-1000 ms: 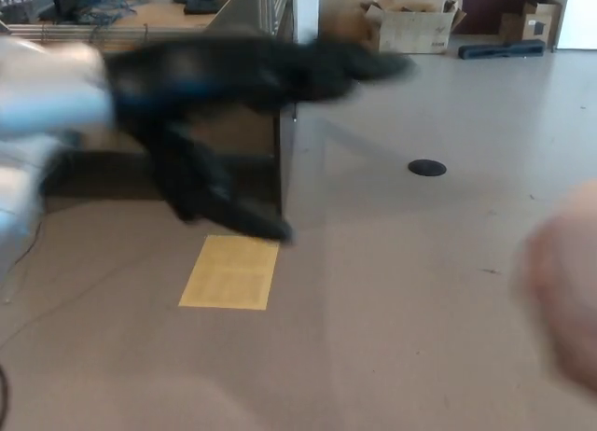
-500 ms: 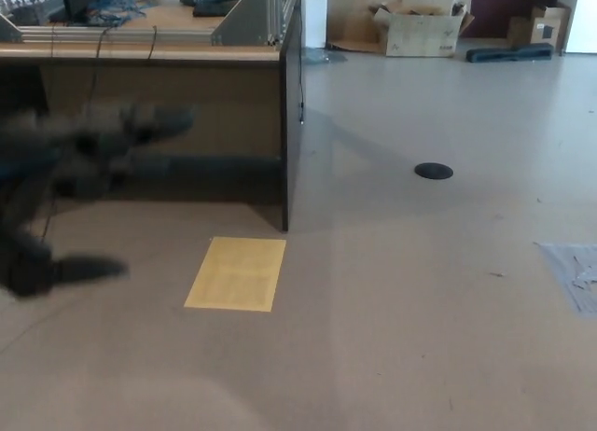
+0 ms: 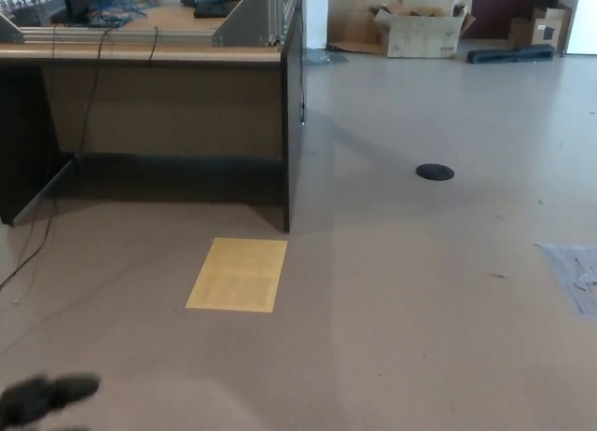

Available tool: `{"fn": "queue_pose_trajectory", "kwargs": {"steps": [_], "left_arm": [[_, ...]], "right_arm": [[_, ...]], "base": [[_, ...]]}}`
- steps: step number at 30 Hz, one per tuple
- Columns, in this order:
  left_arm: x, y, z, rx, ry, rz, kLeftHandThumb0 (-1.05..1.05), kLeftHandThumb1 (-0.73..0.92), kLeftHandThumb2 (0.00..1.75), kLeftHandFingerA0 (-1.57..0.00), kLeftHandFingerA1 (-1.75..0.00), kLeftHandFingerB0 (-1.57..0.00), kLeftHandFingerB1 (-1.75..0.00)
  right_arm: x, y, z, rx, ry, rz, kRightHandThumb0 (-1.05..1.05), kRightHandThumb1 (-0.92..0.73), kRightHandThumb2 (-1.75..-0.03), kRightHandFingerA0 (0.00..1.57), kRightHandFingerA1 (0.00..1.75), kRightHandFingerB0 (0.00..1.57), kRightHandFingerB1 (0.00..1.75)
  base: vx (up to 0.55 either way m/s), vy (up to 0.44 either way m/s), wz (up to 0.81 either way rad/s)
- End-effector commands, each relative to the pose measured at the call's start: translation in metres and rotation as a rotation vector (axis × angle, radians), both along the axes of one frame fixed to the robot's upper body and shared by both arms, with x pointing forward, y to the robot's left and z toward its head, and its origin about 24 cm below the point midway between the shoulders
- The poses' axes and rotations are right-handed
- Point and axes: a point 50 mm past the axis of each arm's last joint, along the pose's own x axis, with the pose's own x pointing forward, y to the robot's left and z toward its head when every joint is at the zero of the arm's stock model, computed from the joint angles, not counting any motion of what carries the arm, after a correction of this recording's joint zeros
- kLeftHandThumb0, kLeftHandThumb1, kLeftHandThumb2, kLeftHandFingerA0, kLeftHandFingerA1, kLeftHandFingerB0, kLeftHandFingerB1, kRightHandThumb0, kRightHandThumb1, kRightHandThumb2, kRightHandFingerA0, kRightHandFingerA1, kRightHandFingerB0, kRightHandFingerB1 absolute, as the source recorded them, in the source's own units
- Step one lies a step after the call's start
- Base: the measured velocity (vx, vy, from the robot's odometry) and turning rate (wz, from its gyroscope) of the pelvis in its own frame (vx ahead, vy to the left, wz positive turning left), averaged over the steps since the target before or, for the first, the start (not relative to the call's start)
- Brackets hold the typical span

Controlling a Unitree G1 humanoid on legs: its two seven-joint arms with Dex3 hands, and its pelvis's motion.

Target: The robot extends its left hand to pick up an emotional support dumpling from the palm of a person and brings its hand down by its side. Then it extends its arm again to hand the dumpling back to the person.

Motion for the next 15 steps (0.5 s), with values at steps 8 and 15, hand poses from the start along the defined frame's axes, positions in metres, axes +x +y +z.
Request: {"fn": "queue_pose_trajectory", "kwargs": {"steps": [8,15], "left_arm": [[-0.060,0.041,-0.071,0.195,0.008,0.406,-0.56,0.51,0.73,-0.25,-0.43,-0.18,-0.37],[-0.071,0.034,-0.082,0.249,0.039,0.351,-0.53,0.60,0.58,-0.34,-0.36,-0.24,-0.29]], "right_arm": [[-0.029,-0.019,-0.014,0.014,-0.002,-0.082,-0.29,-0.61,-0.57,0.87,0.55,0.62,0.46],[-0.055,-0.029,-0.027,0.011,0.028,-0.103,-0.29,-0.60,-0.58,0.90,0.57,0.63,0.47]], "base": [[0.00,0.000,0.00],[0.00,0.000,0.00]]}}
